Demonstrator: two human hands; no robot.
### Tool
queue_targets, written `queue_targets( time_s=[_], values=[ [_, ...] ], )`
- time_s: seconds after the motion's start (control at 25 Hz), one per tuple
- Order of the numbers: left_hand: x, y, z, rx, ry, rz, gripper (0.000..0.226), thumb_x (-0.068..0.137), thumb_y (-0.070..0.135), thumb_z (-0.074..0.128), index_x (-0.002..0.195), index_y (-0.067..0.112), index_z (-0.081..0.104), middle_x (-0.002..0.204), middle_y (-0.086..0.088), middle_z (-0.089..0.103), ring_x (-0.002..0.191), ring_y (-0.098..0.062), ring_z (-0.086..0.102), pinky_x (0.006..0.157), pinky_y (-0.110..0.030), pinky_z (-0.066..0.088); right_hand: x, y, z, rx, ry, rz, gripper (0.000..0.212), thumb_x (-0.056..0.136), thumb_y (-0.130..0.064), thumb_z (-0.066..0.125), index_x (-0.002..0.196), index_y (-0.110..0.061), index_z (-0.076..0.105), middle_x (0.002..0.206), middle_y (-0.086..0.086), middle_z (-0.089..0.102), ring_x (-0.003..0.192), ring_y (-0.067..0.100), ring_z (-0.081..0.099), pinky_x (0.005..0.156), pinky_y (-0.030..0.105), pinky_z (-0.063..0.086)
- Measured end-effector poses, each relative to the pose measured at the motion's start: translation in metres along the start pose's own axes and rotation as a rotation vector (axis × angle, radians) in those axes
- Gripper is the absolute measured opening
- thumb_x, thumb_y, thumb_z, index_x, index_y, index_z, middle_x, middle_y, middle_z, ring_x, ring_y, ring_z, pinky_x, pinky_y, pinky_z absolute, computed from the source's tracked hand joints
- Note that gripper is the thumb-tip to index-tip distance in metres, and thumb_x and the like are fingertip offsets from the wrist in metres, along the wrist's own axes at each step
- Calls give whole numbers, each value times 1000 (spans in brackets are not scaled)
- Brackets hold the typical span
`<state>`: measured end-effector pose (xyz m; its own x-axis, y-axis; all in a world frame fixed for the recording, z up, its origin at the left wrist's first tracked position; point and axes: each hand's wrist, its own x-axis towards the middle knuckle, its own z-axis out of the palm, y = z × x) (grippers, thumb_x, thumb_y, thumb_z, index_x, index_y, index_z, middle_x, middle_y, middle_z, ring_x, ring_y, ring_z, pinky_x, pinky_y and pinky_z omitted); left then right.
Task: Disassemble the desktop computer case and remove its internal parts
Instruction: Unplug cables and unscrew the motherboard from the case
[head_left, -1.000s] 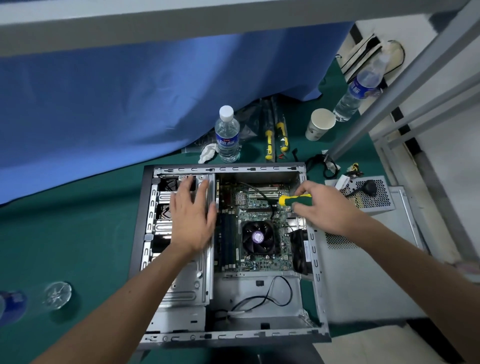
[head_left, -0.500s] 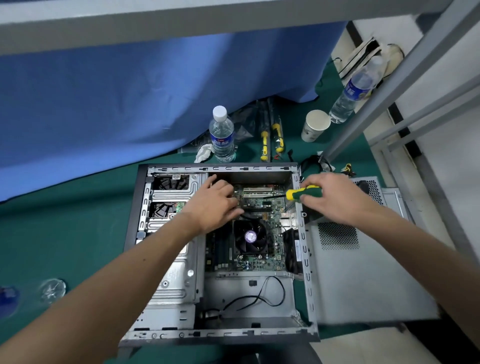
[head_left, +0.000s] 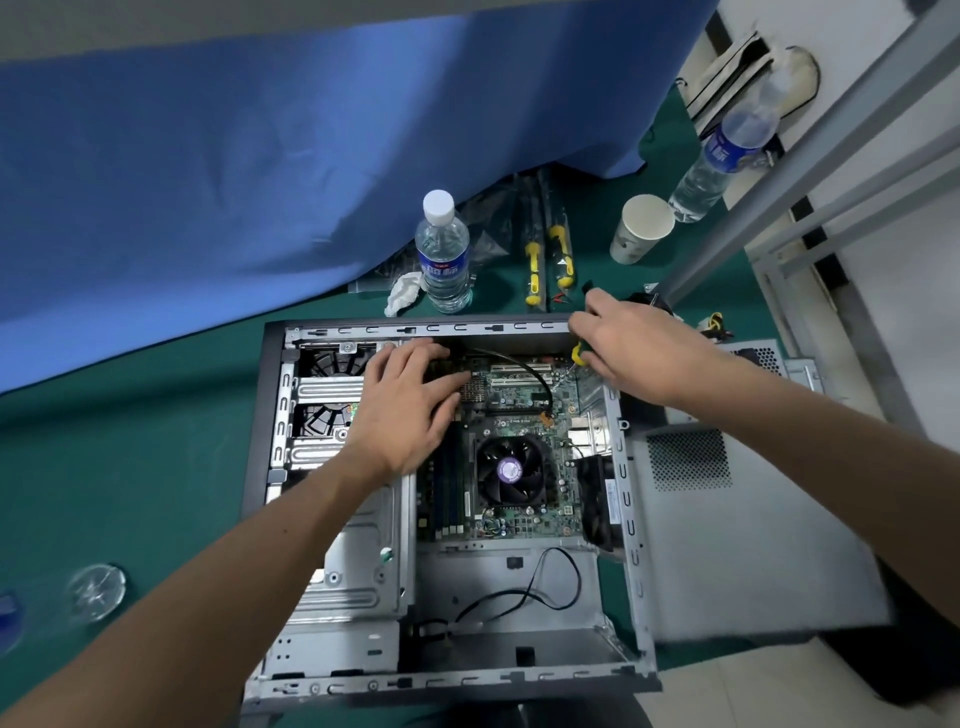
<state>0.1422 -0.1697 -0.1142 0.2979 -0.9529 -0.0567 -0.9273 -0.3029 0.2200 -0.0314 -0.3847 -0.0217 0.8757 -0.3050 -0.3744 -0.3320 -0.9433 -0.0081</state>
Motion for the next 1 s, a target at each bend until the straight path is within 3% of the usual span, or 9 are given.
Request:
queue_targets(
  time_s=[0.28, 0.68, 1.0],
  values=[
    [1, -3, 6, -5, 23, 10, 37, 94, 43, 39, 106, 32, 72, 120, 6, 56, 136, -19, 30, 114, -43, 12, 7, -4, 4, -1, -70, 70, 18, 101, -17, 47, 115, -7, 50, 116, 10, 40, 72, 22, 52, 69, 44, 53],
    [1, -3, 8, -43, 48, 2, 35, 92, 42, 42, 98, 29, 74, 114, 8, 58, 135, -18, 32, 114, -43, 14, 13, -6, 1, -39, -104, 80, 18, 100, -14, 50, 117, -7, 51, 128, 16, 38, 75, 25, 52, 70, 45, 52],
    [0, -3, 9, -55, 45, -9, 37, 92, 42, 40, 97, 29, 74, 113, 9, 58, 135, -17, 31, 114, -41, 13, 10, -9, 0, -47, -119, 86, 17, 99, -10, 50, 116, -6, 50, 122, 14, 38, 73, 25, 53, 70, 45, 53]
  ],
)
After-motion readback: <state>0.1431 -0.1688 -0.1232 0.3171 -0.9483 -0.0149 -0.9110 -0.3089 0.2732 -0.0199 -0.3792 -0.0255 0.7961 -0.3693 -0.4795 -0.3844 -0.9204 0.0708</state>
